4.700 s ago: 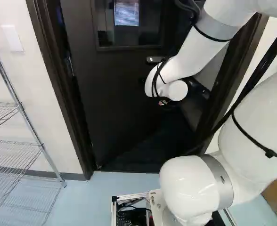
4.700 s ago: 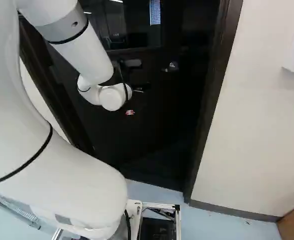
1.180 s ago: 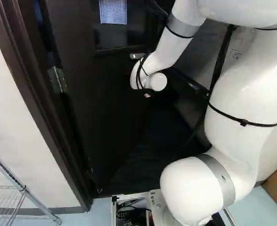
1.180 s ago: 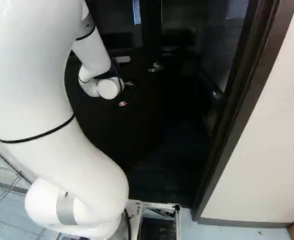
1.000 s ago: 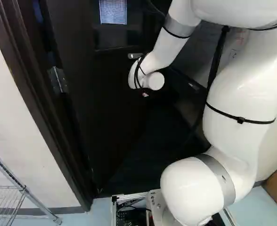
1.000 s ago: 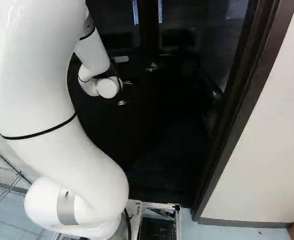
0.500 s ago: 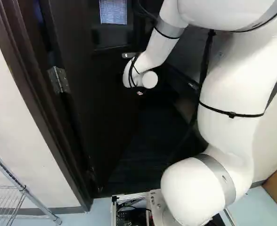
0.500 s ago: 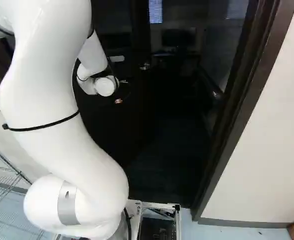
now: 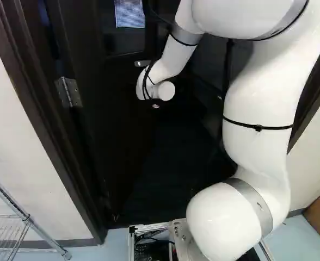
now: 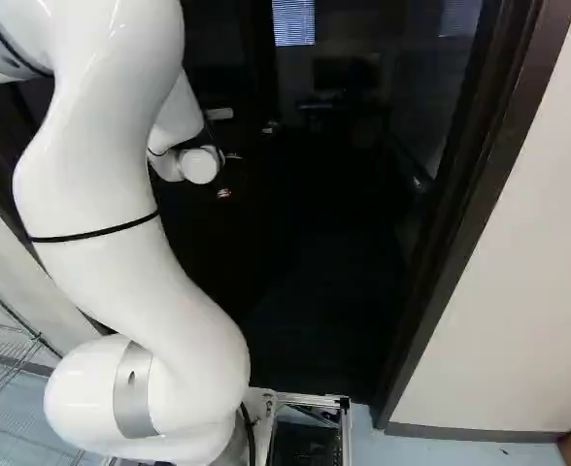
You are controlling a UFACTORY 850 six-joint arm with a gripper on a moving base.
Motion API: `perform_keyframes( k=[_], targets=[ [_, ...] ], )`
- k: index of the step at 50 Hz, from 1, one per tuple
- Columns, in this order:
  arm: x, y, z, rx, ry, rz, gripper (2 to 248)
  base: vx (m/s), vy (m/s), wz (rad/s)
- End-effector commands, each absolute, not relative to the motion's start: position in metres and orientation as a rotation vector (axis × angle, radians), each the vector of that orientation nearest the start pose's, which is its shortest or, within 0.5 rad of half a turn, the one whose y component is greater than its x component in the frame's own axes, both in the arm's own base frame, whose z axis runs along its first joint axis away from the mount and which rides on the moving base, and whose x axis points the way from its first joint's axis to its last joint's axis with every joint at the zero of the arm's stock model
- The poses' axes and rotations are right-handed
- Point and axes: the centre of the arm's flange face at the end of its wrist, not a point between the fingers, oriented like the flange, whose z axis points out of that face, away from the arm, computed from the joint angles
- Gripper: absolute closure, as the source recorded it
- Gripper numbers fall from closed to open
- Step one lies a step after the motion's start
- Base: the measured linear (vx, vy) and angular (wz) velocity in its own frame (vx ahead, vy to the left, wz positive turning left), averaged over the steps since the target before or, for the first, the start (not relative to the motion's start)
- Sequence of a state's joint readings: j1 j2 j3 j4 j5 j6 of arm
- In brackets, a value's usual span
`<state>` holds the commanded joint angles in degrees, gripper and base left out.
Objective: Open the door and move inside
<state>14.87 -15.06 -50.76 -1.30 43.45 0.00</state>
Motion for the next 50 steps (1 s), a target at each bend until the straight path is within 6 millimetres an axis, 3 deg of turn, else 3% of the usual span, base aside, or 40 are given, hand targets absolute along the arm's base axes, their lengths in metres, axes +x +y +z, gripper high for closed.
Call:
perform_keyframes(
  k=[50],
  targets=[
    [0.571, 0.213, 0.461, -2.196, -0.44, -1.862, 3, 0.0, 0.0, 0.0]
  ],
)
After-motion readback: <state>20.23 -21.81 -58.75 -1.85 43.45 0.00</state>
